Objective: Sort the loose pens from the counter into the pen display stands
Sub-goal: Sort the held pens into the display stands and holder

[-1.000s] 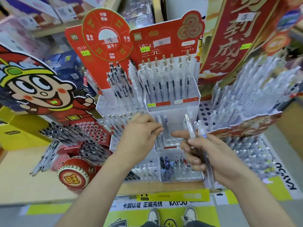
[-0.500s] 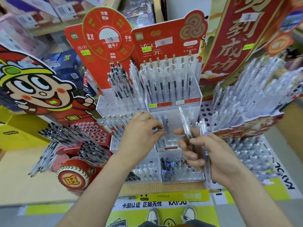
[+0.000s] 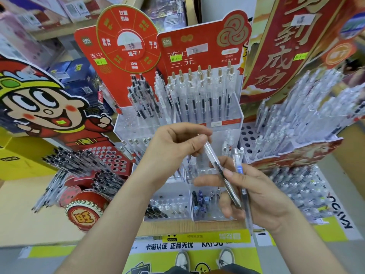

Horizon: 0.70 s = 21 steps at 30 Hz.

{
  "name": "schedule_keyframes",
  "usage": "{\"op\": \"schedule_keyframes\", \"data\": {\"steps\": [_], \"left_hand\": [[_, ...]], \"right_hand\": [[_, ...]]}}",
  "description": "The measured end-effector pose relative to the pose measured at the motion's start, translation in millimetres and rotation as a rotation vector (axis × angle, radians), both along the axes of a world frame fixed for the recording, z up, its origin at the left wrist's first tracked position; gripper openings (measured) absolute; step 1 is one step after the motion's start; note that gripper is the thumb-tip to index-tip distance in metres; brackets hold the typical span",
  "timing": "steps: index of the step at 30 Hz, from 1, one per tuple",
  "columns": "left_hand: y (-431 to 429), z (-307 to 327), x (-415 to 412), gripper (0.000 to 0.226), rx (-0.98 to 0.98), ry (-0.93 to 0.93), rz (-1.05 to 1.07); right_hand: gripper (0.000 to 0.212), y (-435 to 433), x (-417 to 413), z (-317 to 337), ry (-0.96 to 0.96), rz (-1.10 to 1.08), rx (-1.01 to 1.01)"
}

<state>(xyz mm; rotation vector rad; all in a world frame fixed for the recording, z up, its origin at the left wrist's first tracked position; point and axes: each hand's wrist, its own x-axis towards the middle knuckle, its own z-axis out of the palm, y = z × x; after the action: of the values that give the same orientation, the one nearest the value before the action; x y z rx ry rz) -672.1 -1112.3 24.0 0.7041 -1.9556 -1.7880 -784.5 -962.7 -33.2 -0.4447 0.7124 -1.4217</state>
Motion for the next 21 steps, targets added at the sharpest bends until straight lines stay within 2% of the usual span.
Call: {"op": "schedule_keyframes", "data": {"steps": [4,7,14,21], "left_hand": [[-4.5,-1.7,-2.4,0.017,0.001,-0.004,0.150],[-4.6,-2.2,-3.7,0.021,-0.043,-0.014,0.166],[-5.4,-1.9,-5.8,0.025,-0.059,-0.028,0.187],[-10.2,2.6,2.9,0.022,-0.044,-0.065,-0.013]], "right_hand": [[0.019,-2.4,-2.1,-0.8,0.084,-0.087,0.092],[0.021,-3.5,-2.8,-1.0,0.159,-0.146,0.109],[0.014,-5.0,-1.0,0.7,0.194,-0.139,0.097],[0.020,-2.1,-0.5,0.9,0.289,-0.135,0.118]]}}
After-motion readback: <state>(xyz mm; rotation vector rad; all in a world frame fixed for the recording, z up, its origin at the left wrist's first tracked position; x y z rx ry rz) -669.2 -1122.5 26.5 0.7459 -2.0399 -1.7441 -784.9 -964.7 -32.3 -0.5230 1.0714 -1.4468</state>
